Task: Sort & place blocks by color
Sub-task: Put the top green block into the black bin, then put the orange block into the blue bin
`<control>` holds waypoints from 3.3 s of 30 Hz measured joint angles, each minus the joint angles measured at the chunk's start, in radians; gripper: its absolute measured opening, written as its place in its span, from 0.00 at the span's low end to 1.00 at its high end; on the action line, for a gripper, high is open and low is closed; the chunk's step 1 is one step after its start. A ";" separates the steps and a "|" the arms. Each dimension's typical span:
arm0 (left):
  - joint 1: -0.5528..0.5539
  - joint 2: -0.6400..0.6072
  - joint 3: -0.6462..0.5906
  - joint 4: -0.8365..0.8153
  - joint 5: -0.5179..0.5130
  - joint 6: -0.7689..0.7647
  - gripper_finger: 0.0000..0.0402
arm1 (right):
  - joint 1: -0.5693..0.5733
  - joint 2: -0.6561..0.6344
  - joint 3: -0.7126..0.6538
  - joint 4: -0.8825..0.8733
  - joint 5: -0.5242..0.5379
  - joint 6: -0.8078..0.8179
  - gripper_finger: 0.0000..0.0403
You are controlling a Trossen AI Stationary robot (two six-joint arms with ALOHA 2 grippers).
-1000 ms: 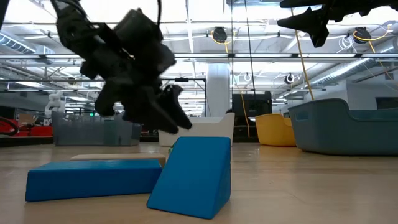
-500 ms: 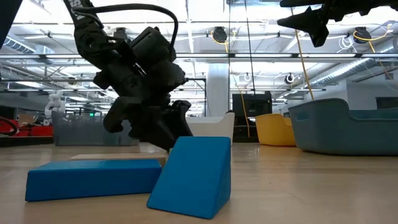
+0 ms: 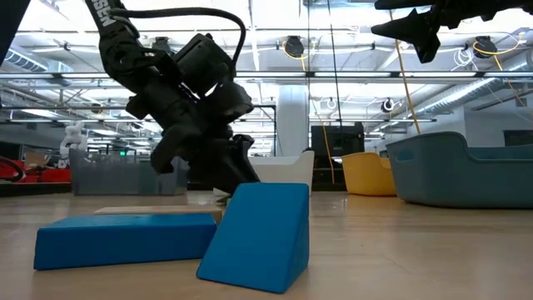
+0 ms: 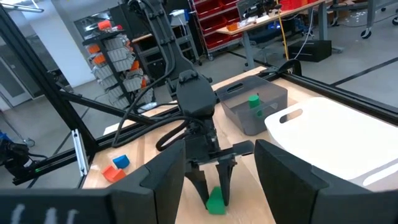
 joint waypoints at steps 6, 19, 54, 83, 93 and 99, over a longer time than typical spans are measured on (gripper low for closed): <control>-0.002 0.002 -0.002 0.042 -0.005 -0.132 0.33 | 0.000 0.000 0.000 0.000 0.000 0.000 0.46; -0.058 0.003 -0.003 0.335 -0.125 -0.232 0.34 | 0.000 0.000 0.000 0.000 0.000 0.000 0.46; 0.323 -0.752 -0.199 -0.786 -0.799 -0.778 0.36 | 0.000 0.000 0.000 0.000 0.000 0.000 0.46; 0.184 -0.980 -0.364 -0.394 -0.732 -0.860 0.55 | 0.000 0.000 0.001 0.000 0.000 0.000 0.46; -0.214 -0.969 -0.363 -0.250 -0.826 -0.998 0.55 | 0.000 0.000 0.001 0.000 0.000 0.000 0.46; -0.430 -0.803 -0.287 -0.211 -1.007 -1.028 0.55 | 0.000 0.000 0.001 0.000 0.000 0.000 0.46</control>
